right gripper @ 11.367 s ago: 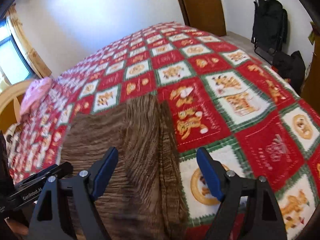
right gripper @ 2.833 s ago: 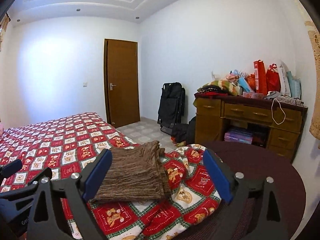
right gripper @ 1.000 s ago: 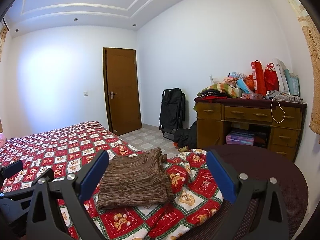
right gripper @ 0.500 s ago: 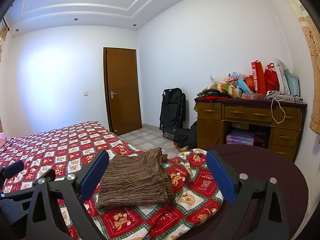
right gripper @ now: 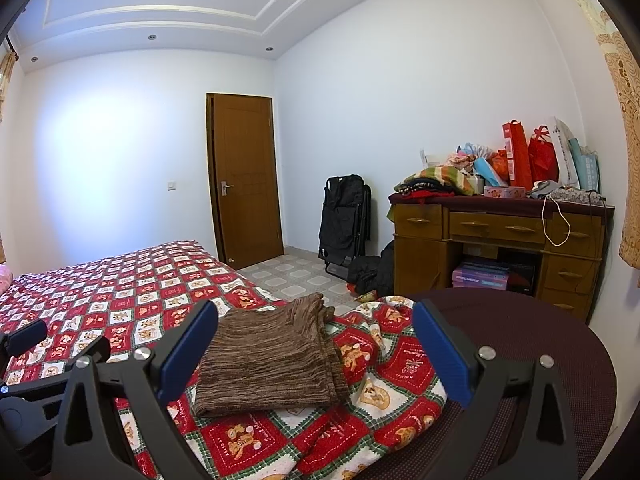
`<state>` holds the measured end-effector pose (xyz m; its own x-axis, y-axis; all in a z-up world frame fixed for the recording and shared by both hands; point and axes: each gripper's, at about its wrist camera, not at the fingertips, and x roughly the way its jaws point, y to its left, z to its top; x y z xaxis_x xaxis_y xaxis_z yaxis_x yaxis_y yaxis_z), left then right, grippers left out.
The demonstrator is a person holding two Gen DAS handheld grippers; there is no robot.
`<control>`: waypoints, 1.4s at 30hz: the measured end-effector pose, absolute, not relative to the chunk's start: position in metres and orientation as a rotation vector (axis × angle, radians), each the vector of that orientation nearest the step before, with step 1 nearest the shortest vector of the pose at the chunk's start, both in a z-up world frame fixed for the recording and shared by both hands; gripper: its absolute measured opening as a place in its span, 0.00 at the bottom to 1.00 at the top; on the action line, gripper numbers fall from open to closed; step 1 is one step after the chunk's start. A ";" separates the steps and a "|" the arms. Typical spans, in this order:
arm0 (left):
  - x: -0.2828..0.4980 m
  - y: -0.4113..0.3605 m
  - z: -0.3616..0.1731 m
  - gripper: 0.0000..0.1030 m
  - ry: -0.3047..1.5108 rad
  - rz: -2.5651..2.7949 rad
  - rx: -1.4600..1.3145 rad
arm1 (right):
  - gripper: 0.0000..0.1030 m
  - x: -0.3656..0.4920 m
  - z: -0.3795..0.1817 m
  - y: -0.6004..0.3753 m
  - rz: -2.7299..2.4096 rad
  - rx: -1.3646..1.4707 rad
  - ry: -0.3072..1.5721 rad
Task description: Fold small clothes
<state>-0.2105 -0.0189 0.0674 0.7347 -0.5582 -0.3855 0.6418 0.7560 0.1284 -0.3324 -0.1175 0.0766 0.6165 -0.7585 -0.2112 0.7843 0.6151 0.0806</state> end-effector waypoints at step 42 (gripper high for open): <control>-0.198 -0.022 0.057 0.77 0.412 -0.681 0.272 | 0.97 -0.331 0.068 -0.130 -0.890 0.215 0.202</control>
